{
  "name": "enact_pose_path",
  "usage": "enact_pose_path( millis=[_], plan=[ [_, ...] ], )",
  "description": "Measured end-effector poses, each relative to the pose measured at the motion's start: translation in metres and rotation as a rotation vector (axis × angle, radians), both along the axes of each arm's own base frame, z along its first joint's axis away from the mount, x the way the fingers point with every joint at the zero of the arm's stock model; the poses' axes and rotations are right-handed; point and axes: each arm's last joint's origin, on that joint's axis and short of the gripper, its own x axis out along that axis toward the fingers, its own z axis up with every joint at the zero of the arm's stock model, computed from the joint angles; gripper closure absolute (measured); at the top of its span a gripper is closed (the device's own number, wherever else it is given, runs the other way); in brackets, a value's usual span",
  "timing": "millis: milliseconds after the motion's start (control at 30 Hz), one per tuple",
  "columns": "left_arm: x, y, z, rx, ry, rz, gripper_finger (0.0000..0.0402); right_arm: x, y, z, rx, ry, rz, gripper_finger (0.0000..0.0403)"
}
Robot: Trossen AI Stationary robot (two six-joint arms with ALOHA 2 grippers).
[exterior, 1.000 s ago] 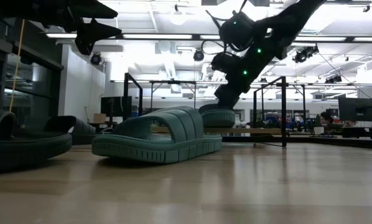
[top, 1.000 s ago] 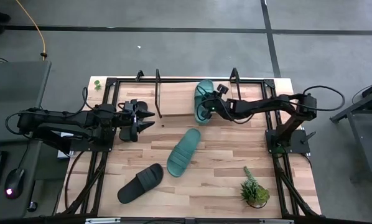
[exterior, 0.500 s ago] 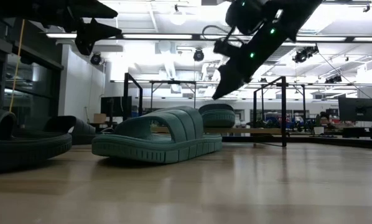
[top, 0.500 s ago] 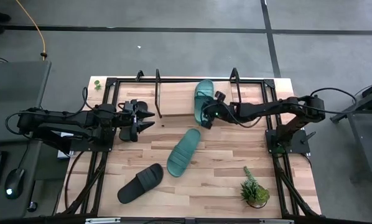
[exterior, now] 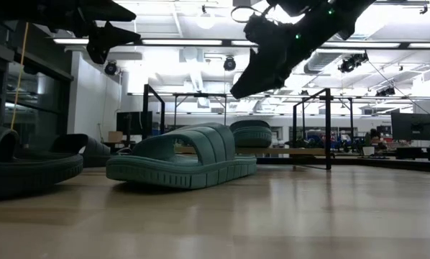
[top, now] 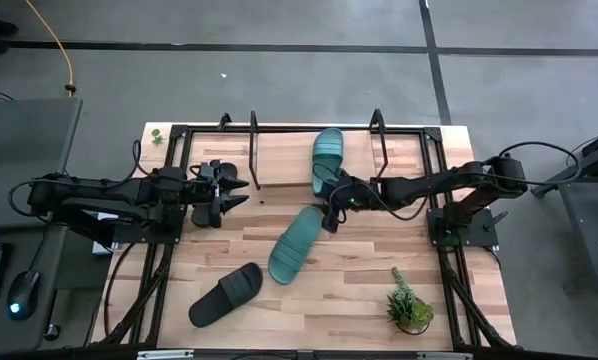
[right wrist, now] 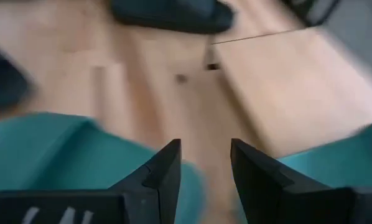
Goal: Pick and place slides into the shelf
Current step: Put the green slipper on the shelf
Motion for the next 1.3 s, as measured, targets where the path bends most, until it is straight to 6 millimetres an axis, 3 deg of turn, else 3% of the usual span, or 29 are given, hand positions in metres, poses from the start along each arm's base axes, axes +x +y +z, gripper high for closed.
enact_pose_path(
  millis=[167,567,767,1067,1300],
  plan=[
    [0.0,0.0,0.0,0.0,0.0,0.0,0.0204,0.0,0.015,-0.003,0.217,0.005,0.102,0.0274],
    [0.0,0.0,0.0,-0.004,-0.001,0.0,0.0204,-0.005,0.06,-0.003,0.215,0.012,0.182,0.0274],
    [0.0,0.0,0.0,-0.004,-0.001,0.0,0.0204,-0.003,0.067,-0.006,0.222,0.009,0.189,0.0274],
    [0.0,0.0,0.0,-0.004,0.001,0.0,0.0204,0.012,0.073,-0.042,0.297,0.076,0.232,0.0274],
    [0.0,0.0,0.0,-0.002,0.0,0.001,0.0204,0.017,0.065,-0.043,0.316,0.052,0.235,0.0274]
  ],
)
